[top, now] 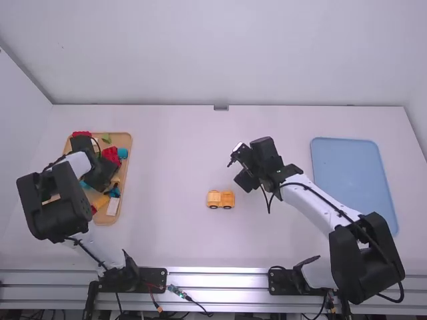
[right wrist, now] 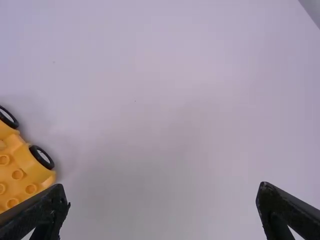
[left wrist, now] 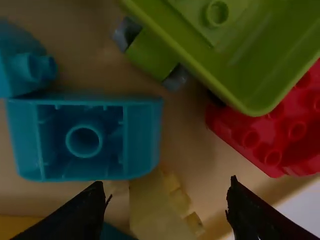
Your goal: Assemble lego blocks to make yellow taxi
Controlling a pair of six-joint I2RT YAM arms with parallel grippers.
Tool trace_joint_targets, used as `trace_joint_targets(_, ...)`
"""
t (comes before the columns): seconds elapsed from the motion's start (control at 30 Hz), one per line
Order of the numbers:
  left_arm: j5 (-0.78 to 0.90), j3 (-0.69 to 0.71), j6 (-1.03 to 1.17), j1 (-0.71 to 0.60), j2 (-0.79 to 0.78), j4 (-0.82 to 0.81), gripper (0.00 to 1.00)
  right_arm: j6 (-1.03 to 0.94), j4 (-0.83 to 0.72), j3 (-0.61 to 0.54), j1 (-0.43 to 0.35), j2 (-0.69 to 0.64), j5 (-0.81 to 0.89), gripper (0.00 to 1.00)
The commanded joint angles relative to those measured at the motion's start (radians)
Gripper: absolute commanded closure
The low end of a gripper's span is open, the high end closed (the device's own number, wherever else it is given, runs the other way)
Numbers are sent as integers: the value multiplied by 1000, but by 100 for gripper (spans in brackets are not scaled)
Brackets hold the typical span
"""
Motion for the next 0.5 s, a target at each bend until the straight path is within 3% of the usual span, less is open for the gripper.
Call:
trace_joint_targets(0.0, 30, -8, 0, -5, -45, -13, 35, 4, -4, 24, 4, -16, -5, 1)
trace_joint_targets(0.47, 34, -13, -237, -12, -58, -61, 33, 7, -11, 24, 4, -16, -10, 1)
